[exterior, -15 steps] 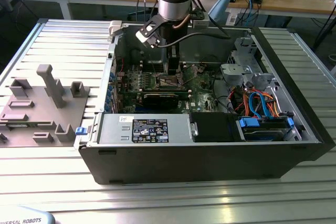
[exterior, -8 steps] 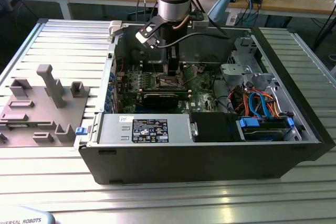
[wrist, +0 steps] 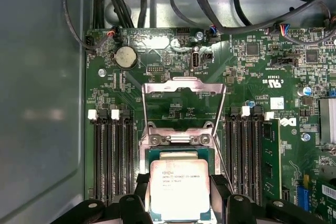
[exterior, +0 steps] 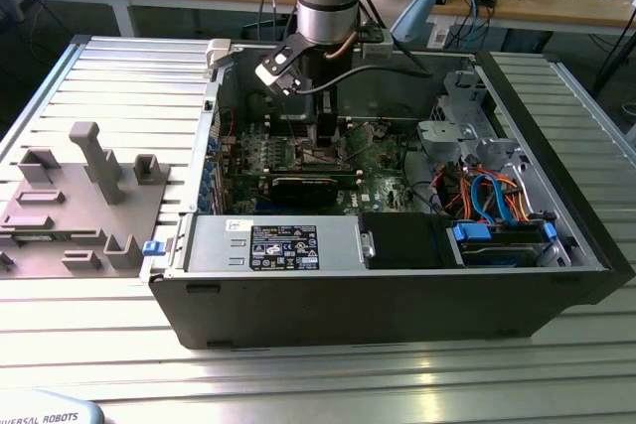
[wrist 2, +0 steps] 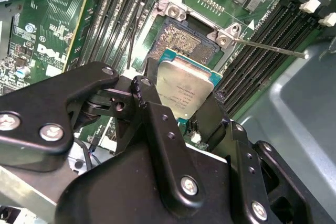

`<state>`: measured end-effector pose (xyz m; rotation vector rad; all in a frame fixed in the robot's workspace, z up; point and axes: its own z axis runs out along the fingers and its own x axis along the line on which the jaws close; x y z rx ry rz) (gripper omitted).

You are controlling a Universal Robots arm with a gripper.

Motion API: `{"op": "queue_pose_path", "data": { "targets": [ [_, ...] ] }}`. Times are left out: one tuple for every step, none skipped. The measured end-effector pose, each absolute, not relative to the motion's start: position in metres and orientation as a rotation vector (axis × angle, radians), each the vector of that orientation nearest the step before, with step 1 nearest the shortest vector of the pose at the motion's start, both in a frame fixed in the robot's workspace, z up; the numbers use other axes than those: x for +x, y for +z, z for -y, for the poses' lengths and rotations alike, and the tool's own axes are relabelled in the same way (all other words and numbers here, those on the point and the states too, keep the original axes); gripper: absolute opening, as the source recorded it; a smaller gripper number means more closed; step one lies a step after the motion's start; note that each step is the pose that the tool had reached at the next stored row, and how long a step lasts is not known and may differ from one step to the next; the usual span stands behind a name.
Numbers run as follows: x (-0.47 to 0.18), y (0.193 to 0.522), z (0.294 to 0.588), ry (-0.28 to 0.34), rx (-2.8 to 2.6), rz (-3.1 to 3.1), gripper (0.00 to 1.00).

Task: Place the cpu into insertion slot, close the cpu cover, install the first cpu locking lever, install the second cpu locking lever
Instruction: 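Close the cpu cover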

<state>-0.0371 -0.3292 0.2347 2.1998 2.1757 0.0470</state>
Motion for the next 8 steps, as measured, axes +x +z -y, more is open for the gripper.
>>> {"op": "queue_pose_path", "data": {
  "targets": [
    [-0.0375,0.2340,0.3292,0.046,2.199,-2.175,0.54],
    [-0.0378,0.2334,0.3292,0.046,2.199,-2.175,0.54],
    [-0.0381,0.2327,0.3292,0.046,2.199,-2.175,0.54],
    [-0.0384,0.2319,0.3292,0.046,2.199,-2.175,0.54],
    [-0.0387,0.2308,0.3292,0.046,2.199,-2.175,0.54],
    [-0.0390,0.2300,0.3292,0.046,2.199,-2.175,0.54],
    [-0.0393,0.2288,0.3292,0.046,2.199,-2.175,0.54],
    [-0.0395,0.2280,0.3292,0.046,2.199,-2.175,0.54]
  ]
}}
